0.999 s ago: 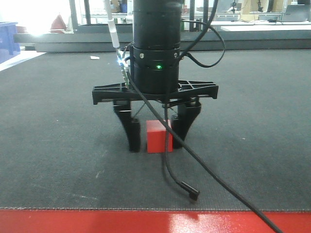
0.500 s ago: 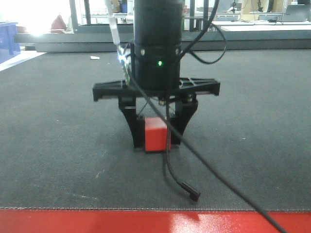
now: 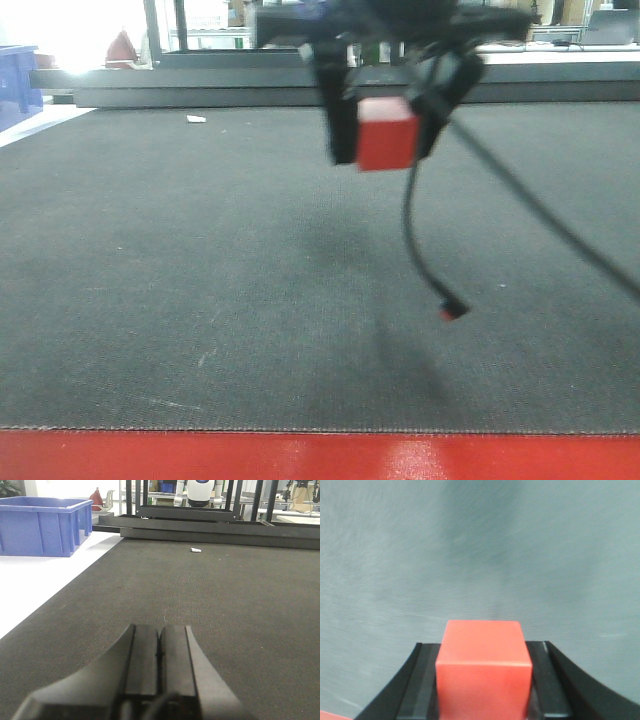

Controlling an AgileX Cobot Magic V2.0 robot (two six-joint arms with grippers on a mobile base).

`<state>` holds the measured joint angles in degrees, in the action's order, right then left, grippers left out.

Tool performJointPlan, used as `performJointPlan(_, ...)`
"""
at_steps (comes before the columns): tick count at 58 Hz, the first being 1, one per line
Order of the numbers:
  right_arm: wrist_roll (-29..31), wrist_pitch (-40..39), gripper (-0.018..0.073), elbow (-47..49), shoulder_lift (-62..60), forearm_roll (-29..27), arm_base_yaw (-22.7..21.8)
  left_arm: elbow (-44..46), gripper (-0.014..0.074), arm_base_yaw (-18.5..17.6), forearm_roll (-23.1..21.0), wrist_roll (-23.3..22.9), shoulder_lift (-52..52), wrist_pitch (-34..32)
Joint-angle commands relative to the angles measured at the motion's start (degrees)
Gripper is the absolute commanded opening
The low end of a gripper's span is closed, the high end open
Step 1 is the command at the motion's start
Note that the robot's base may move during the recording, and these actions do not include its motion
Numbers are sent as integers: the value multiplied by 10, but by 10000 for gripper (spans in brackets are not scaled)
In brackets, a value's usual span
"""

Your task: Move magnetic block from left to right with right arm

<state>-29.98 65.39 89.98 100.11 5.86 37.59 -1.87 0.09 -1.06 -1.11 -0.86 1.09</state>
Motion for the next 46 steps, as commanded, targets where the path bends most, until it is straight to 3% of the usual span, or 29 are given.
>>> performJointPlan(1,13,-31,276,-28,-72,29,-16,-4,-117,-2,-2,-1,-6,-45)
performJointPlan(19,83,-189,276,-236,-231,23,-104,-4,-117,-2,-2,-1,-6,-45)
performJointPlan(37,214,-338,276,-387,-388,-21,-248,-4,-117,-2,-2,-1,-6,-45)
performJointPlan(46,227,-410,276,-450,-452,-26,-313,-4,-117,-2,-2,-1,-6,-45)
